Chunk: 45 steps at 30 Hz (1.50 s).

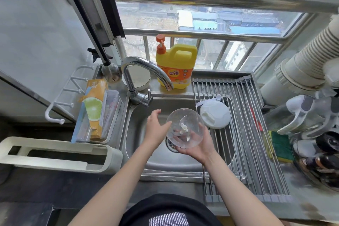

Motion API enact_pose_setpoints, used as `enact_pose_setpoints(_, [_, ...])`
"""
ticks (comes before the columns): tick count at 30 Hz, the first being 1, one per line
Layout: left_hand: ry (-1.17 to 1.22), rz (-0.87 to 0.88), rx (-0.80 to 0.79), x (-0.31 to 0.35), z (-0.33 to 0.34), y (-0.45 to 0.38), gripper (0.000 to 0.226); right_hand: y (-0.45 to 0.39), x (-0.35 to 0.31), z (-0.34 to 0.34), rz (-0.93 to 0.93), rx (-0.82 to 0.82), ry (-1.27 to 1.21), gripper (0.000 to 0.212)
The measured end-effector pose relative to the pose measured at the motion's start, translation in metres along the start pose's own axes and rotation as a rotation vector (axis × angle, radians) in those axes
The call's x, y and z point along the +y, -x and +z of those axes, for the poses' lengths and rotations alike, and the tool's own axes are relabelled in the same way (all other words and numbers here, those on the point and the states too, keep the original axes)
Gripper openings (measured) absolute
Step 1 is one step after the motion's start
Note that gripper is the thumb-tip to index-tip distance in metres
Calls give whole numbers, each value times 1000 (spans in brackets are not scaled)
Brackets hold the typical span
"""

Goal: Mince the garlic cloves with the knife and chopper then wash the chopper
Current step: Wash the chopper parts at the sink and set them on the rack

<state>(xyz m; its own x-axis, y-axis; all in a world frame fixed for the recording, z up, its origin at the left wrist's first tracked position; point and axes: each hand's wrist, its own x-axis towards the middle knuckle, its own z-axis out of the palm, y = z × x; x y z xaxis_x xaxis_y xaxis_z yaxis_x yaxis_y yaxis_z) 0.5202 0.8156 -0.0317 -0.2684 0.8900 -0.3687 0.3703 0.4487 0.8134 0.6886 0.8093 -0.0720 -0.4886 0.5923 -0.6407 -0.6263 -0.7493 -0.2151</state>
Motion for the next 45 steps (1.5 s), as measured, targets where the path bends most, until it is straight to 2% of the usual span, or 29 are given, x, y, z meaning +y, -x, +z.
enact_pose_setpoints(1, [121, -185, -149, -2, -2, -1, 55, 0, -1, 0, 0, 21, 7, 61])
enact_pose_setpoints(3, [508, -510, -510, -8, -5, -1, 49, -2, -4, 7, -18, 116, 133, 64])
enact_pose_setpoints(4, [692, -592, -608, -13, -6, -1, 46, -1, -4, 12, -74, 185, 272, 63])
enact_pose_setpoints(6, [916, -646, -583, -25, -8, -4, 43, 1, -9, 20, -322, 424, 649, 51])
enact_pose_setpoints(8, [932, -657, -528, -34, -10, -5, 47, 6, -29, 24, -721, 751, 1059, 41])
enact_pose_setpoints(9, [899, -659, -496, -36, -13, -5, 51, 9, -43, 23, -851, 856, 1233, 47])
enact_pose_setpoints(10, [861, -667, -465, -37, -17, -5, 52, 8, -58, 19, -873, 931, 1382, 60])
enact_pose_setpoints(12, [818, -689, -422, -42, -22, -7, 49, 4, -85, 8, -629, 994, 1622, 95])
enact_pose_setpoints(14, [831, -713, -396, -43, -25, -7, 43, -4, -100, 0, -369, 953, 1763, 117])
enact_pose_setpoints(15, [847, -719, -391, -43, -26, -6, 39, -6, -105, -3, -305, 921, 1792, 123])
enact_pose_setpoints(19, [865, -722, -400, -43, -29, -4, 24, -17, -120, -5, -165, 871, 1822, 134])
enact_pose_setpoints(22, [848, -722, -381, -45, -33, -5, 16, -24, -121, -4, -97, 845, 1865, 135])
enact_pose_setpoints(26, [842, -742, -337, -56, -34, -8, 26, -21, -116, 2, -235, 937, 1891, 119])
enact_pose_setpoints(27, [846, -752, -325, -59, -33, -9, 32, -17, -114, 5, -333, 960, 1898, 115])
enact_pose_setpoints(29, [851, -769, -299, -61, -32, -11, 37, -7, -109, 11, -667, 975, 1849, 110])
enact_pose_setpoints(31, [855, -786, -268, -62, -30, -12, 40, 3, -101, 15, -953, 921, 1833, 106])
enact_pose_setpoints(32, [861, -788, -257, -62, -28, -12, 42, 6, -95, 15, -970, 868, 1907, 105])
enact_pose_setpoints(34, [871, -790, -247, -61, -26, -12, 44, 9, -80, 10, -851, 776, 2110, 104])
enact_pose_setpoints(37, [882, -776, -245, -60, -26, -12, 45, 9, -61, 9, -847, 714, 2191, 104])
enact_pose_setpoints(39, [894, -771, -259, -56, -25, -11, 45, 7, -51, 12, -771, 712, 2190, 103])
enact_pose_setpoints(42, [884, -751, -273, -56, -26, -9, 45, 7, -39, 13, -819, 691, 2195, 105])
enact_pose_setpoints(44, [888, -746, -282, -55, -27, -8, 47, 3, -36, 16, -682, 592, 2056, 102])
enact_pose_setpoints(45, [890, -748, -289, -54, -27, -7, 48, 1, -33, 16, -608, 539, 1901, 101])
